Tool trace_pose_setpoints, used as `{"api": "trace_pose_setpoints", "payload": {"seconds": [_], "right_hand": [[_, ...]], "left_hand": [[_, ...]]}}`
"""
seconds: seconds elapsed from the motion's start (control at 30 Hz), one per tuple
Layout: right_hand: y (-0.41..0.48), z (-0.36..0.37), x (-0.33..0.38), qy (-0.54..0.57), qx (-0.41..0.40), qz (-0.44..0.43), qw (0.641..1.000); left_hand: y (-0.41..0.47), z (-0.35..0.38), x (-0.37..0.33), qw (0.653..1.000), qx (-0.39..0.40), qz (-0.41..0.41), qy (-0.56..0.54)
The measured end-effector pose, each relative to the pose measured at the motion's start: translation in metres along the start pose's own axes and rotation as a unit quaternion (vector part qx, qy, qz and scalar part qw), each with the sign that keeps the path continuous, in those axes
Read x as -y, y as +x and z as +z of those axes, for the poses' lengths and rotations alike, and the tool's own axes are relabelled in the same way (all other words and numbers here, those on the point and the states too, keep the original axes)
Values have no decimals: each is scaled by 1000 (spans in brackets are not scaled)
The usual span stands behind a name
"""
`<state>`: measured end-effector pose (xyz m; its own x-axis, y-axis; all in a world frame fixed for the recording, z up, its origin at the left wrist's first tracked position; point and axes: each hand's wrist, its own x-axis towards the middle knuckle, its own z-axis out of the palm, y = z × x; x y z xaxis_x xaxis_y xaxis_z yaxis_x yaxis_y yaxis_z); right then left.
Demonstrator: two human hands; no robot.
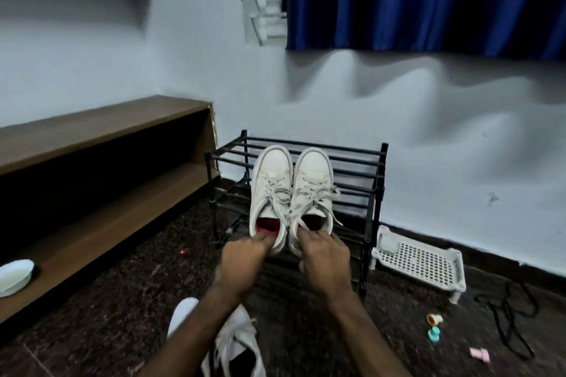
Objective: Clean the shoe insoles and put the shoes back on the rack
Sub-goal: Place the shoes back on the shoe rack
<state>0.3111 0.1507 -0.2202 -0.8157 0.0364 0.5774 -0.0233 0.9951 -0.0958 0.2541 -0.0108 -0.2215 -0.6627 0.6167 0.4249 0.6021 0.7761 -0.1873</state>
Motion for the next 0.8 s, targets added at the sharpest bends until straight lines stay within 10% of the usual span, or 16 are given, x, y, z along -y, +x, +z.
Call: {"api": "trace_pose_setpoints", "payload": {"seconds": [0.47, 0.8], "right_hand": [[186, -78, -110, -206, 20, -23, 978], [211, -37, -167, -111, 87, 85, 986]], "left_hand": [[230, -41, -2, 999, -15, 41, -2], [302, 21, -11, 994, -4, 49, -94]]}}
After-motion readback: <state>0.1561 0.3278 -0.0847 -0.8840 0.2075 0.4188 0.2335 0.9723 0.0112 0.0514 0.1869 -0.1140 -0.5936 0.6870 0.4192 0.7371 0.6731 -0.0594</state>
